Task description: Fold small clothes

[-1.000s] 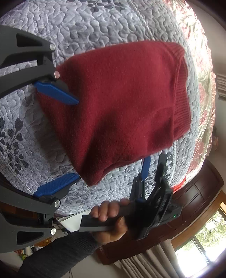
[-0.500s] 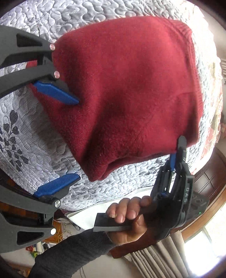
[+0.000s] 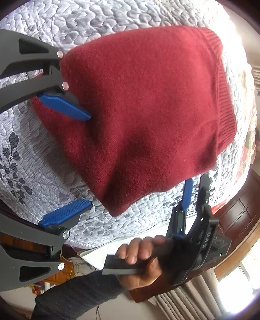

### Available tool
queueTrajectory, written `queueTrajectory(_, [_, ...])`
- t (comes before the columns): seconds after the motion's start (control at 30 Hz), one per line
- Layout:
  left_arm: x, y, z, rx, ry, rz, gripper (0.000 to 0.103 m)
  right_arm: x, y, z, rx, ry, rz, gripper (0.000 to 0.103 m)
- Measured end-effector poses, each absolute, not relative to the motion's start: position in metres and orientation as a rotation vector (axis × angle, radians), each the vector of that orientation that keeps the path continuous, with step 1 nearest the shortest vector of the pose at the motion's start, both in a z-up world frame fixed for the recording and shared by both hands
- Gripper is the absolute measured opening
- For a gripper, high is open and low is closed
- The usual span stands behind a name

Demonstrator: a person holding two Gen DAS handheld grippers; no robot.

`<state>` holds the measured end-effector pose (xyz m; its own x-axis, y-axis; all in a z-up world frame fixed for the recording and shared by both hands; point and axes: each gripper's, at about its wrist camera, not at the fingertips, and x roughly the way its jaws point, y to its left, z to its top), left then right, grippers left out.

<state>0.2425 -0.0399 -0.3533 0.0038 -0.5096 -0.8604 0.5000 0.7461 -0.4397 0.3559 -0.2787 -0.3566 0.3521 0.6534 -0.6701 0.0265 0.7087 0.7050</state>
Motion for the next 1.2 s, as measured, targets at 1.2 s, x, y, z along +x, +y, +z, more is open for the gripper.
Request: queueTrajectory(1.2, [0.263,0.022,-0.334,-0.242,1.373,-0.758,0.082,0.331,-0.247,-0.351,0.704,1.192,0.476,0.031])
